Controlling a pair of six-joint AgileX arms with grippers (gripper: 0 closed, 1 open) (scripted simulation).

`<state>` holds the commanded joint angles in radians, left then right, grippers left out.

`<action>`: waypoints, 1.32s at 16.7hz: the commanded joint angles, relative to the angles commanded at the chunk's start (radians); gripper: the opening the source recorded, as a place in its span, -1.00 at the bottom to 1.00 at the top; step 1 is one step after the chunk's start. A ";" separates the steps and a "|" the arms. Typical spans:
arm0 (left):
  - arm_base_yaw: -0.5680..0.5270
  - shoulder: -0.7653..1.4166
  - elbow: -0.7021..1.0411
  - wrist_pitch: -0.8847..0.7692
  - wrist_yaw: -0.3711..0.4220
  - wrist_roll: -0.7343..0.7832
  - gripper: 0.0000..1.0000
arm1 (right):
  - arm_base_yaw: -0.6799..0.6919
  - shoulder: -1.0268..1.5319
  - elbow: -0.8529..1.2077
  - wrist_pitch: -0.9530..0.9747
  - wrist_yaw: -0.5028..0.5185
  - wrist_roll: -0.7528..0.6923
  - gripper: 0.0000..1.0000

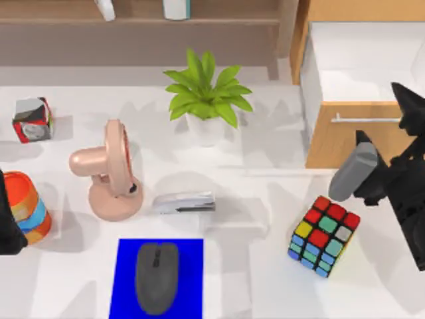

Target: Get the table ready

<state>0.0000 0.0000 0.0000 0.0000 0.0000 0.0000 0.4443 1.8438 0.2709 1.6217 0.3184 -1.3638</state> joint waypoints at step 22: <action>0.000 0.000 0.000 0.000 0.000 0.000 1.00 | -0.134 0.118 0.024 0.037 0.024 -0.195 1.00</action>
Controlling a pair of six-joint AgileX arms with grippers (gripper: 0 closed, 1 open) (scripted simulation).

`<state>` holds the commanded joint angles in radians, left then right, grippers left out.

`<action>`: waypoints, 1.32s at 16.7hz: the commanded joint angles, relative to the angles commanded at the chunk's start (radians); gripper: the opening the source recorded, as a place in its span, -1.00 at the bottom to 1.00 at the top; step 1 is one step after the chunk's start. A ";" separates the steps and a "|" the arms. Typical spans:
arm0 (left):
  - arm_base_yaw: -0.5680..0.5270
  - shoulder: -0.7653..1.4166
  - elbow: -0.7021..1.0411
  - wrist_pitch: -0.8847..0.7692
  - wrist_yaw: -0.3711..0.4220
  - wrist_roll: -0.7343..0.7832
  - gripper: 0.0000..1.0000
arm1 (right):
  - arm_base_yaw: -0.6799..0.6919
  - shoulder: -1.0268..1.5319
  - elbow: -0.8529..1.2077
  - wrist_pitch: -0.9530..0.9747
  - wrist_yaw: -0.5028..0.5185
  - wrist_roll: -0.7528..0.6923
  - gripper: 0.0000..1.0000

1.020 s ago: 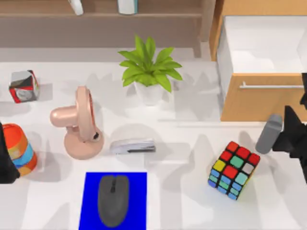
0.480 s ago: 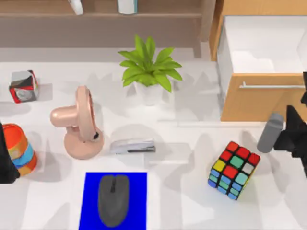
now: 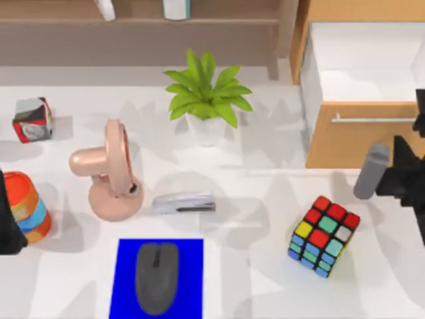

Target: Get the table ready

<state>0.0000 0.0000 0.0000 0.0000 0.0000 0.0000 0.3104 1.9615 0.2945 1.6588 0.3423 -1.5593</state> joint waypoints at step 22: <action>0.000 0.000 0.000 0.000 0.000 0.000 1.00 | -0.002 0.032 0.015 0.021 -0.002 0.004 -1.00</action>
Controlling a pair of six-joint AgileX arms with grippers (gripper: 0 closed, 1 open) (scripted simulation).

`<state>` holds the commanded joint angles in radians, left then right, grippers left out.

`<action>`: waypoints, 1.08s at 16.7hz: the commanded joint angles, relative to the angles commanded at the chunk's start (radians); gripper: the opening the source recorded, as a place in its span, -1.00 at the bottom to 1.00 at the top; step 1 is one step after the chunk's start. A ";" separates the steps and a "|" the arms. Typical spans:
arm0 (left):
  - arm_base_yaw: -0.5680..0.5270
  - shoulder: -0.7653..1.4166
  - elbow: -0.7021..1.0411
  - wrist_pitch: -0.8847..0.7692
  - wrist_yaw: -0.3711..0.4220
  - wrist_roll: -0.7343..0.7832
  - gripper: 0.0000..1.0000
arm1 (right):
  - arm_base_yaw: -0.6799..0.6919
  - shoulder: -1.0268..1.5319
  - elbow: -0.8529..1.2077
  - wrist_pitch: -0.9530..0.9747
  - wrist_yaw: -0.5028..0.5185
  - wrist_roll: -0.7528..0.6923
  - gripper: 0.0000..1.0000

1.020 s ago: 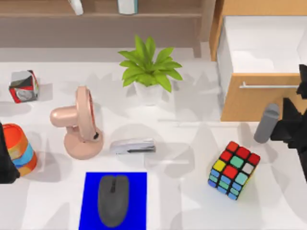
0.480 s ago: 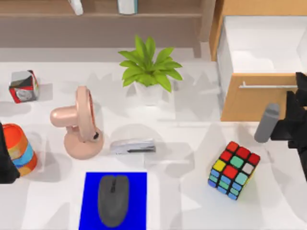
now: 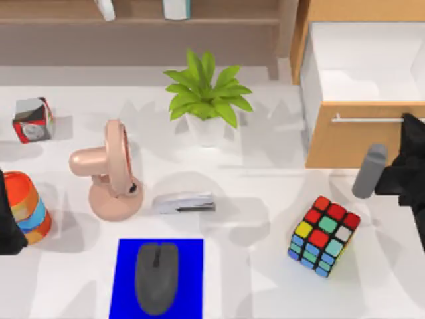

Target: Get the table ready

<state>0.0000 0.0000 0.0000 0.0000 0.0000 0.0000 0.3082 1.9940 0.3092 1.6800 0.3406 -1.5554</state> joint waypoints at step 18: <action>0.000 0.000 0.000 0.000 0.000 0.000 1.00 | -0.069 0.079 0.247 -0.174 -0.069 0.002 -1.00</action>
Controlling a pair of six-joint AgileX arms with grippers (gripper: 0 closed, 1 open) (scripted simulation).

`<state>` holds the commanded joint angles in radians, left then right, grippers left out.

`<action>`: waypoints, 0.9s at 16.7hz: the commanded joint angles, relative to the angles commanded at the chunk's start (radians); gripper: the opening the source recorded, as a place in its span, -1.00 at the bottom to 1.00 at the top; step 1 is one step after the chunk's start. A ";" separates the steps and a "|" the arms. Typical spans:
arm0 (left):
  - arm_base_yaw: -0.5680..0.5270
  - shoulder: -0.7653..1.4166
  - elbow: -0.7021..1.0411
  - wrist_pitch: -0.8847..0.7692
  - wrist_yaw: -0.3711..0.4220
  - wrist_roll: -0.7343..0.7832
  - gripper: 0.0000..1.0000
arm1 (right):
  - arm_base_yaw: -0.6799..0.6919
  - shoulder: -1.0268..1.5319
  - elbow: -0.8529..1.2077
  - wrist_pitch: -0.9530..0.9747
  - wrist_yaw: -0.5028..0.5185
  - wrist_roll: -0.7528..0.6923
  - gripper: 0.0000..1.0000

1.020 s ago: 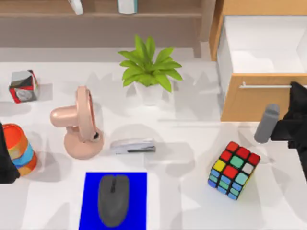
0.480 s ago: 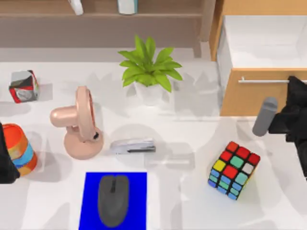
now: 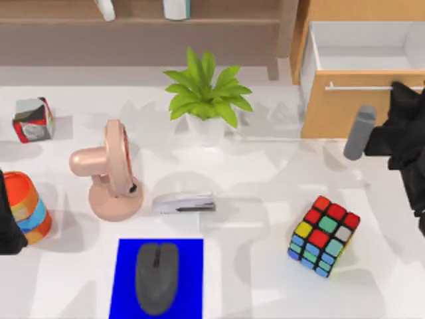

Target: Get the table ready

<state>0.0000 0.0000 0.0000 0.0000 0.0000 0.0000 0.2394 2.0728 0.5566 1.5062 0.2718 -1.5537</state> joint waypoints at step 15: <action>0.000 0.000 0.000 0.000 0.000 0.000 1.00 | -0.044 0.104 0.261 -0.159 -0.044 0.001 -1.00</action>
<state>0.0000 0.0000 0.0000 0.0000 0.0000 0.0000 0.1953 2.1764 0.8178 1.3474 0.2282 -1.5525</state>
